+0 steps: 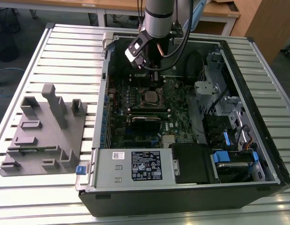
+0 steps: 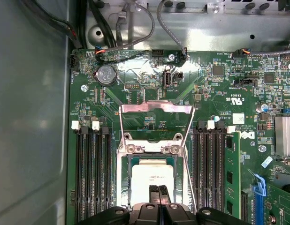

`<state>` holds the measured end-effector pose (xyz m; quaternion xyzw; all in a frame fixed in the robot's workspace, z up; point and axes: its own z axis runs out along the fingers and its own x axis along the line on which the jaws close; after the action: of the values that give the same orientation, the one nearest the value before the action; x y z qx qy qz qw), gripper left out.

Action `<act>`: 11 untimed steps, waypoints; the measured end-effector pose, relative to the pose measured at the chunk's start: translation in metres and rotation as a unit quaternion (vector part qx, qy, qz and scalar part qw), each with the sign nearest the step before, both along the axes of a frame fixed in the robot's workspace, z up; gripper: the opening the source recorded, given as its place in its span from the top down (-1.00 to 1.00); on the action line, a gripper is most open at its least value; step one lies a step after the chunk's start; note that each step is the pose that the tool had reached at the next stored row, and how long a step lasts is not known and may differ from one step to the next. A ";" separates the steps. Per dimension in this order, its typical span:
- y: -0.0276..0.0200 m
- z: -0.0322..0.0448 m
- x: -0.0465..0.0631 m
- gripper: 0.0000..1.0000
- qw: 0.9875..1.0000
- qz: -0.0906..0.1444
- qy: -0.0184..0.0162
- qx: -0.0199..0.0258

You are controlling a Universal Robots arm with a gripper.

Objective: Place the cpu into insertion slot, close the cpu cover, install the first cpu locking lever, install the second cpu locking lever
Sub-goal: 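Close the cpu cover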

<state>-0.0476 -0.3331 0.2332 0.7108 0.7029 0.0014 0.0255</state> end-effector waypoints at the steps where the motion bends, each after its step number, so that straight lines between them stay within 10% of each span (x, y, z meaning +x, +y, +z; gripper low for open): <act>1: 0.0000 0.0000 0.000 0.80 1.000 0.000 0.000 0.000; 11: 0.0000 0.0018 0.000 0.80 1.000 0.000 0.000 0.000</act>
<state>-0.0476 -0.3331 0.2350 0.7108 0.7029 0.0014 0.0256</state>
